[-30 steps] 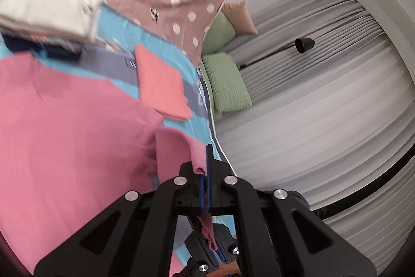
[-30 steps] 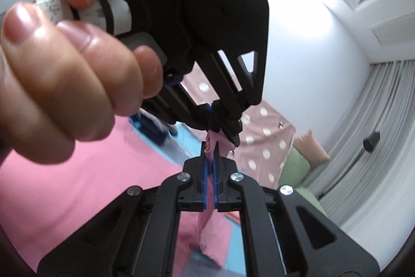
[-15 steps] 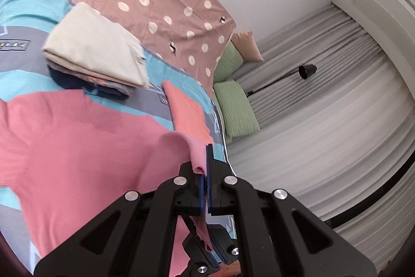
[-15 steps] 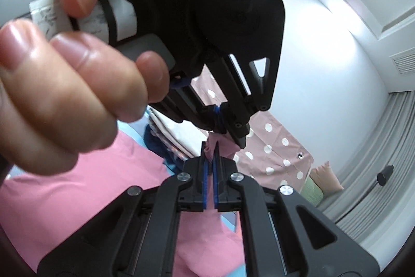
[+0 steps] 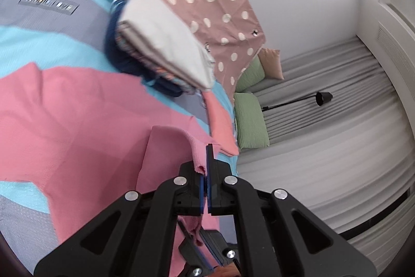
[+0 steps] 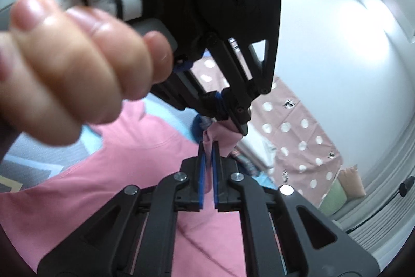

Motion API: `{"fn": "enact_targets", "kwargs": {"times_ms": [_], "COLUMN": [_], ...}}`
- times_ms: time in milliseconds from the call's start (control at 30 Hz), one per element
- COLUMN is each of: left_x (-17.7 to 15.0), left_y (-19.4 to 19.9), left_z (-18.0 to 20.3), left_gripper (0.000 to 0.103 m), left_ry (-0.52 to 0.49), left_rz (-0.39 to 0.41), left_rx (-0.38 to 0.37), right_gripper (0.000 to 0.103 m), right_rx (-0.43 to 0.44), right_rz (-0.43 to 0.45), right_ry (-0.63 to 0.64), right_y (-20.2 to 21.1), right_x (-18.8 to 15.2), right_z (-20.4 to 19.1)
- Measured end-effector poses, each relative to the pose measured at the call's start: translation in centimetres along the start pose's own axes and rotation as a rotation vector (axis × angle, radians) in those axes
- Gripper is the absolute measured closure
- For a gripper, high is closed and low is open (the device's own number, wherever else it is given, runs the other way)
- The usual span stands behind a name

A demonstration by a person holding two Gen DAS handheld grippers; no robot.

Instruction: Fold small clothes

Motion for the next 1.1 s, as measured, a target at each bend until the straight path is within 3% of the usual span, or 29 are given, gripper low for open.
{"fn": "enact_targets", "kwargs": {"times_ms": [67, 333, 433, 467, 567, 633, 733, 867, 1000, 1100], "left_x": [0.3, 2.0, 2.3, 2.4, 2.2, 2.3, 2.6, 2.6, 1.1, 0.2], "left_y": [-0.1, 0.4, 0.8, 0.9, 2.4, 4.7, 10.3, 19.4, 24.2, 24.6], "left_z": [-1.8, -8.3, -11.0, -11.9, -14.7, -16.3, -18.8, -24.0, -27.3, -28.0], "left_gripper": [0.102, 0.102, 0.102, 0.100, 0.071, 0.067, 0.058, 0.057, 0.058, 0.058], "left_ry": [0.027, 0.127, 0.166, 0.179, 0.239, 0.260, 0.273, 0.290, 0.214, 0.053], "left_rz": [-0.001, 0.007, 0.008, 0.007, 0.025, 0.065, 0.183, 0.387, 0.459, 0.438], "left_rx": [0.012, 0.053, 0.093, 0.114, 0.171, 0.201, 0.278, 0.516, 0.781, 0.999], "right_gripper": [0.070, 0.060, 0.044, 0.039, 0.033, 0.027, 0.022, 0.020, 0.020, 0.020], "right_rx": [0.050, 0.164, 0.188, 0.189, 0.189, 0.189, 0.219, 0.246, 0.258, 0.281], "right_rz": [-0.005, -0.079, -0.109, -0.115, -0.146, -0.163, -0.171, -0.190, -0.200, -0.176], "right_ry": [0.005, 0.050, 0.018, 0.007, -0.060, -0.111, -0.205, -0.263, -0.263, -0.257], "right_y": [0.4, 2.2, 2.2, 2.7, 2.8, 3.5, 4.5, 5.4, 4.6, 4.4], "right_x": [-0.8, -4.8, -6.0, -5.9, -6.8, -6.7, -7.7, -8.4, -8.6, -7.9], "right_z": [-1.3, -4.6, -3.4, -3.7, -2.0, -2.2, -1.6, -1.8, -1.9, -2.2]}}
Point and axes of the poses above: each gripper's, at about its wrist camera, not at the fingertips, and y roughly against the way its jaws point, z to its right, x to its top, the point moved 7 cm from there along -y, roughly the way its jaws point, and after that the axes turned 5 degrees about y, right-handed, at the moved point
